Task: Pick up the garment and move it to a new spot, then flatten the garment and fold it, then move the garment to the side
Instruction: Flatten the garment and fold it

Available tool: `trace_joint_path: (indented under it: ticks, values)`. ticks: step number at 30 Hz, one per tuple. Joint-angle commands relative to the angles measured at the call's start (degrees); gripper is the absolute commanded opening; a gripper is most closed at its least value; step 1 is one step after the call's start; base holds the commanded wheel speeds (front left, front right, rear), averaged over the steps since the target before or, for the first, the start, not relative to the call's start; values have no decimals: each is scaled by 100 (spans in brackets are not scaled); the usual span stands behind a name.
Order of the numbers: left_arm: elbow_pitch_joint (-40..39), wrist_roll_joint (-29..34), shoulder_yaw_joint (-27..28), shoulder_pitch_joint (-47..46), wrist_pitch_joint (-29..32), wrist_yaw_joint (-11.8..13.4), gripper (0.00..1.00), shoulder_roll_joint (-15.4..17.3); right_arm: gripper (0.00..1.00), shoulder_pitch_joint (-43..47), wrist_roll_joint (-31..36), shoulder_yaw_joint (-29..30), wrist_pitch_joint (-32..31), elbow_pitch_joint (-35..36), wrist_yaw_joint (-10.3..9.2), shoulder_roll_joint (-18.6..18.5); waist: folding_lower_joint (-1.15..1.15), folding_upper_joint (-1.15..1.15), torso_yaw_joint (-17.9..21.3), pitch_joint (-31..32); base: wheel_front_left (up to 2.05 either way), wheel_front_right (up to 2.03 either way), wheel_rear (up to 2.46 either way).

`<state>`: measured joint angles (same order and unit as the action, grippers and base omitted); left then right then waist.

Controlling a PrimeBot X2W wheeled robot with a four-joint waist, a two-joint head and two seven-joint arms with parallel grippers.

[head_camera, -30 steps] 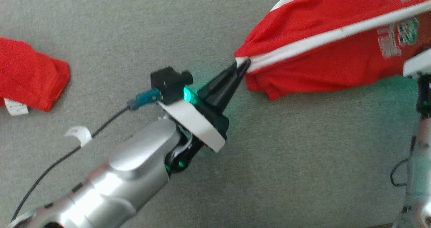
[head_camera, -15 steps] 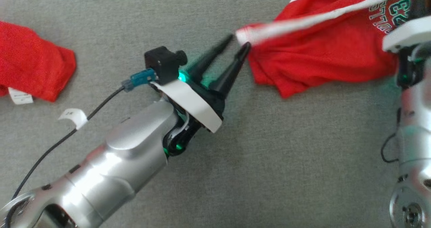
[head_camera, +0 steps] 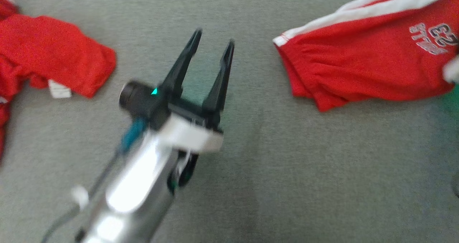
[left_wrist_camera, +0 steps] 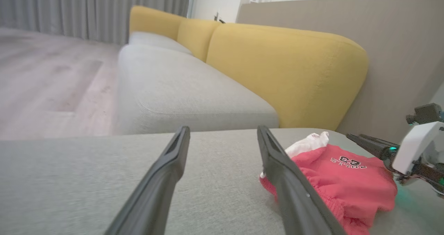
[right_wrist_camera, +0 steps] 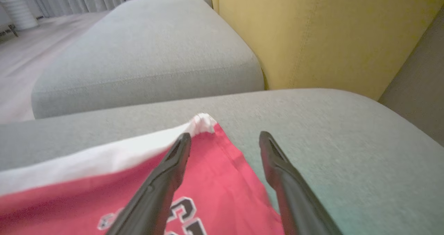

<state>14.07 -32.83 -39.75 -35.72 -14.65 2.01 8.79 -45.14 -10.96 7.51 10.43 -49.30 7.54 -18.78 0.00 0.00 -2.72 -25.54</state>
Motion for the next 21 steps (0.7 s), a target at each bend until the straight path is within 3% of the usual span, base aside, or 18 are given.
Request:
trace_joint_path:
  ticks: [1, 6, 10, 11, 12, 16, 21]
  values:
    - [-586, 599, 573, 430, -34, 116, 100, -32, 100, 226, -170, -63, -211, 60, -5, -366, 0, 0, -246, 150, 0, 0, 0]
    - [-1366, 1512, 1282, 1408, -34, 98, 100, -198, 100, 598, -559, -51, -912, -92, -5, -977, 0, 0, -562, 234, 0, 0, 0]
    - [-1692, 1868, 1674, 1898, -34, 21, 100, -326, 100, 842, -1091, -55, -1614, -132, -5, -1157, 0, 0, -744, 273, 0, 0, 0]
    - [-1749, 1926, 1757, 1991, -34, 0, 100, -355, 35, 897, -1266, -41, -1811, -126, -5, -1165, 0, 0, -764, 284, 0, 0, 0]
    - [-1786, 1960, 1834, 2078, -34, -26, 100, -384, 0, 950, -1422, -59, -1993, -87, -5, -1178, 0, 0, -774, 290, 0, 0, 0]
    - [-1780, 2098, 2121, 2287, -34, -130, 100, -472, 0, 1126, -1744, -46, -2184, 148, -5, -1272, 0, 0, -739, 350, 0, 0, 0]
    - [-1755, 2280, 2313, 2428, -34, -241, 100, -535, 0, 1381, -1893, 158, -1888, 427, -5, -1181, 0, 0, -530, 555, 0, 0, 0]
